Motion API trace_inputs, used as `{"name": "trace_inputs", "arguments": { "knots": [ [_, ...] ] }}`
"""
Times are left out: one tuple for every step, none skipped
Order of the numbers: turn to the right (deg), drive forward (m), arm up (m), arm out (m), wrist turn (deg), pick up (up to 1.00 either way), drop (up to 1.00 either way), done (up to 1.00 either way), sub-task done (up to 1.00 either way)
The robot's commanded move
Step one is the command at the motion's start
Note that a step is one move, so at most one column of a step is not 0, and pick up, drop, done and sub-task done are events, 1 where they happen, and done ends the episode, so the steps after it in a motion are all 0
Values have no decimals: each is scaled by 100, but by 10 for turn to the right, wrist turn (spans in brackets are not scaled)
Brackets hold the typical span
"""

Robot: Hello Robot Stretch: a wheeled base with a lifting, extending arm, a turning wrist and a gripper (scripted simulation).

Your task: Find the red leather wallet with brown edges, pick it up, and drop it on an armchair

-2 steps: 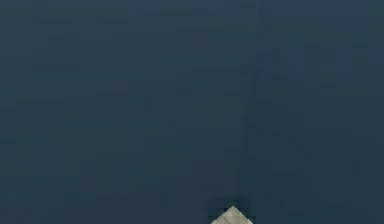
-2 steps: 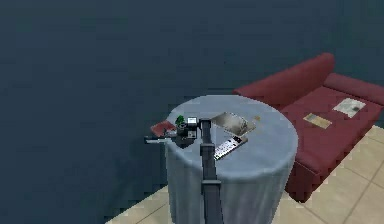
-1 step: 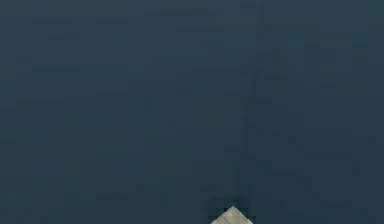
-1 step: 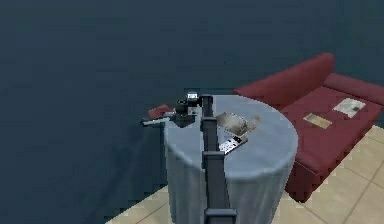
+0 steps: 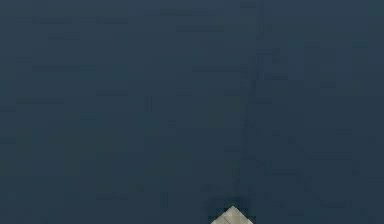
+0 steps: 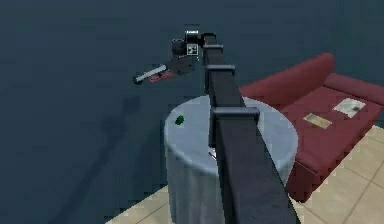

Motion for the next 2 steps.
{"name": "trace_inputs", "arguments": {
  "knots": [
    [0,0,0,0,-450,0,0,0,0],
    [0,0,0,0,-420,0,0,0,0]
  ]
}}
